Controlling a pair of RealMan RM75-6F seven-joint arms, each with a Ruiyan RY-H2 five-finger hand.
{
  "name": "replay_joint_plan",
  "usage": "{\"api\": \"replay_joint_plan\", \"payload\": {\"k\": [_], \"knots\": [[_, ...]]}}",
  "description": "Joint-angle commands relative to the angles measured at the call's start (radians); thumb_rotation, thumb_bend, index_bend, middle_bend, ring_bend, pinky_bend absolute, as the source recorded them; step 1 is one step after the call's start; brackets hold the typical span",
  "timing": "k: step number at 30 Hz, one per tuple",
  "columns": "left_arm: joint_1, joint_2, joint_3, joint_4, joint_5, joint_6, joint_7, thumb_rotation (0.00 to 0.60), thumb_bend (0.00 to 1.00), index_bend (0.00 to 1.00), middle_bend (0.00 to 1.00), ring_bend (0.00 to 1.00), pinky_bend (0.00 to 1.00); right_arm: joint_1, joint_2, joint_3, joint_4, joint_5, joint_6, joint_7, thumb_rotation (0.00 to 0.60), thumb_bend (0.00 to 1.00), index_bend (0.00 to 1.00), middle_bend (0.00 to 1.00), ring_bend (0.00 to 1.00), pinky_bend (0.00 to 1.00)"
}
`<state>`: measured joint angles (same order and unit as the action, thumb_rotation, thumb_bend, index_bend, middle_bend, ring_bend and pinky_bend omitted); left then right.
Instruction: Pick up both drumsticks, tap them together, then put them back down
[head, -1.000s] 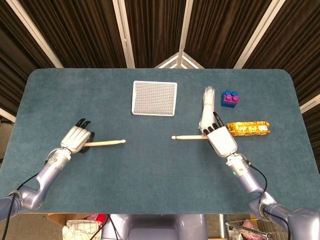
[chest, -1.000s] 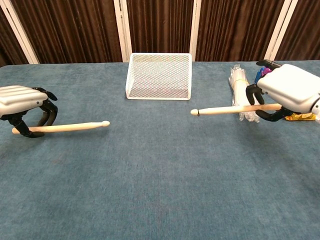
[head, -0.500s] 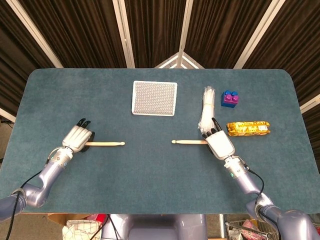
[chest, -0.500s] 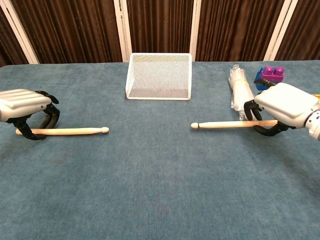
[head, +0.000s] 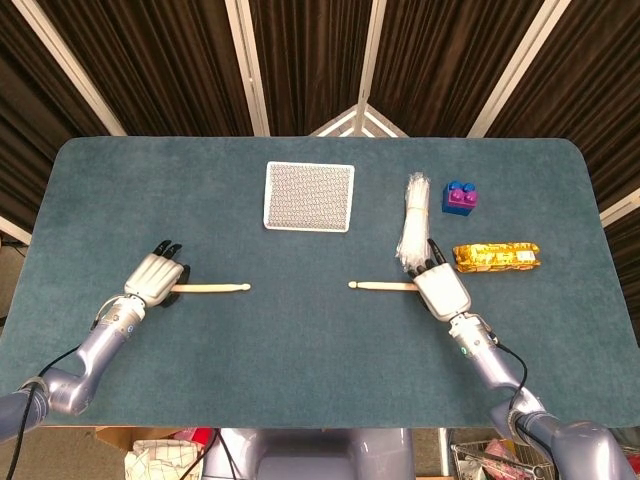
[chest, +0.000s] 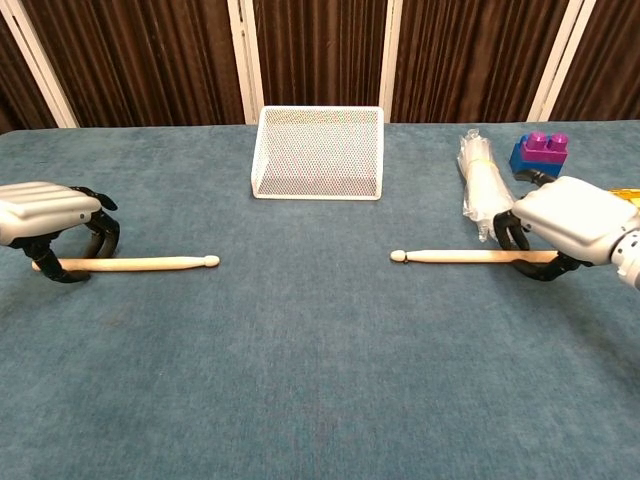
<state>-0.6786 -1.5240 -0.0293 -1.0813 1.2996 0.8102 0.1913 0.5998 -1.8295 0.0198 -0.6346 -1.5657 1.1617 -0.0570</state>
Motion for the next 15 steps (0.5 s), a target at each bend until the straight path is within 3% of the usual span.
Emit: {"api": "replay_joint_plan", "payload": {"k": [1, 15], "knots": [[0.002, 0.014, -0.003, -0.017, -0.006, -0.001, 0.006, 0.600, 0.45, 0.46, 0.48, 0.06, 0.00, -0.003, 0.011, 0.004, -0.020, 0.008, -0.008, -0.013, 0.600, 0.50, 0.68, 0.66, 0.42, 0.00], [0.010, 0.097, -0.013, -0.139, -0.021, 0.029, 0.065, 0.600, 0.45, 0.35, 0.30, 0.00, 0.00, -0.015, 0.084, 0.027, -0.183, 0.059, -0.062, -0.124, 0.600, 0.50, 0.59, 0.58, 0.40, 0.00]]}}
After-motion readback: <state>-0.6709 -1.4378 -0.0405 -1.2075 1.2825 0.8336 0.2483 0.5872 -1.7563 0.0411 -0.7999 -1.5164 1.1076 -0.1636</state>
